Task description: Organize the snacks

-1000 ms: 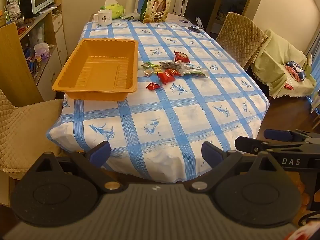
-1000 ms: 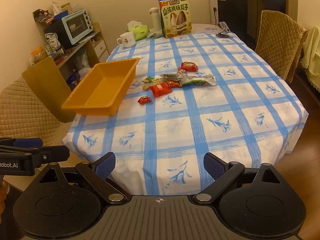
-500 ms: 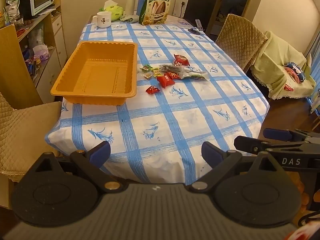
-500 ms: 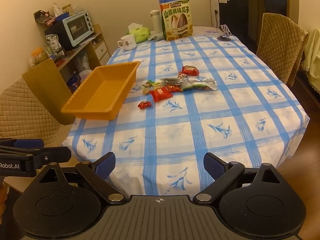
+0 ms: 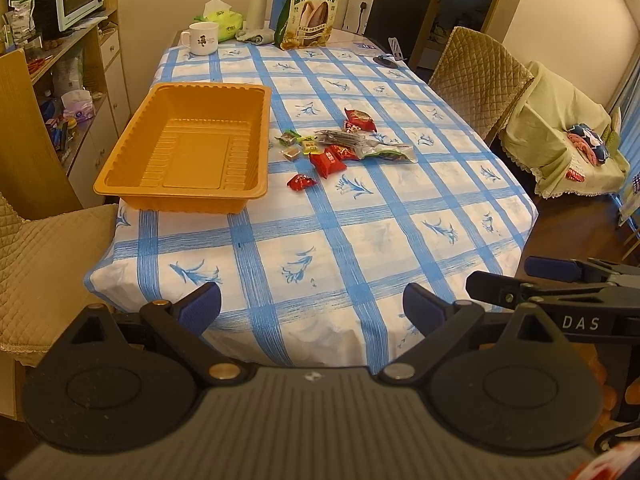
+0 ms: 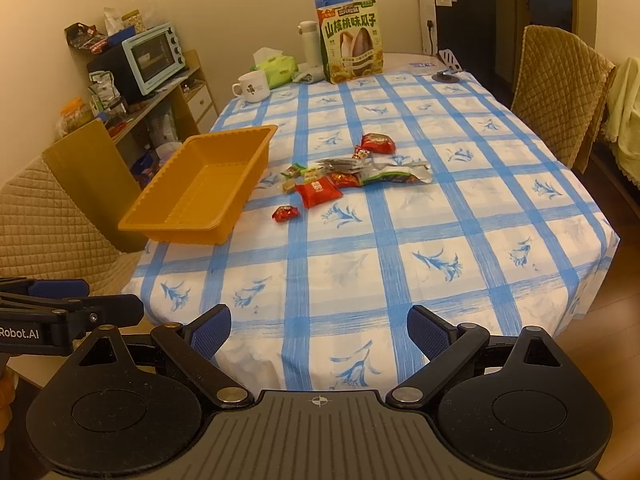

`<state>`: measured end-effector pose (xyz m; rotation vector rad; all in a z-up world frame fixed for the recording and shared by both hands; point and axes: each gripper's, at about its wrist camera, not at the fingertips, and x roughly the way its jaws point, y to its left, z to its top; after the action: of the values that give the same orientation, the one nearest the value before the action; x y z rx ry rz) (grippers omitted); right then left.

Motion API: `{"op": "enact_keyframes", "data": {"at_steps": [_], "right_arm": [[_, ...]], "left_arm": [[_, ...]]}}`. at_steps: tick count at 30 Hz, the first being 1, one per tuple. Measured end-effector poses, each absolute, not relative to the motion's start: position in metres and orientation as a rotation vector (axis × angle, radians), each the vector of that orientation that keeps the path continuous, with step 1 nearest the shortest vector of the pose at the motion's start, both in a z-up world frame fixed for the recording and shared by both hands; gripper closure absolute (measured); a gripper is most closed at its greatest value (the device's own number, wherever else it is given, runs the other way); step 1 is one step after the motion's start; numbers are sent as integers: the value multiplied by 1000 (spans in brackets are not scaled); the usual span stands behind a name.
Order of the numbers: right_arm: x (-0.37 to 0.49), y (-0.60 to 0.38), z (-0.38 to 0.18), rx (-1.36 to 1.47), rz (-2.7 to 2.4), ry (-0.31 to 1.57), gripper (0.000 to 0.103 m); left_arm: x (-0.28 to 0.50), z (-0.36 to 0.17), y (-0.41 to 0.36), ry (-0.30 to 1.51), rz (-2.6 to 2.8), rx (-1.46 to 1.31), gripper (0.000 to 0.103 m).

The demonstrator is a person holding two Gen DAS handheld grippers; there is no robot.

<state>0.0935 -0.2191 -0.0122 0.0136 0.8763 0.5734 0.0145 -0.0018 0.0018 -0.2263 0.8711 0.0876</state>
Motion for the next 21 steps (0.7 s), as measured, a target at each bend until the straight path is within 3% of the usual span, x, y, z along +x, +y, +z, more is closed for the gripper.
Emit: {"op": "enact_keyframes", "data": {"at_steps": [21], "right_arm": [[96,-218,-12,14,574,877,9]], "left_arm": [[20,-1,-2,876,88,-228,6]]}}
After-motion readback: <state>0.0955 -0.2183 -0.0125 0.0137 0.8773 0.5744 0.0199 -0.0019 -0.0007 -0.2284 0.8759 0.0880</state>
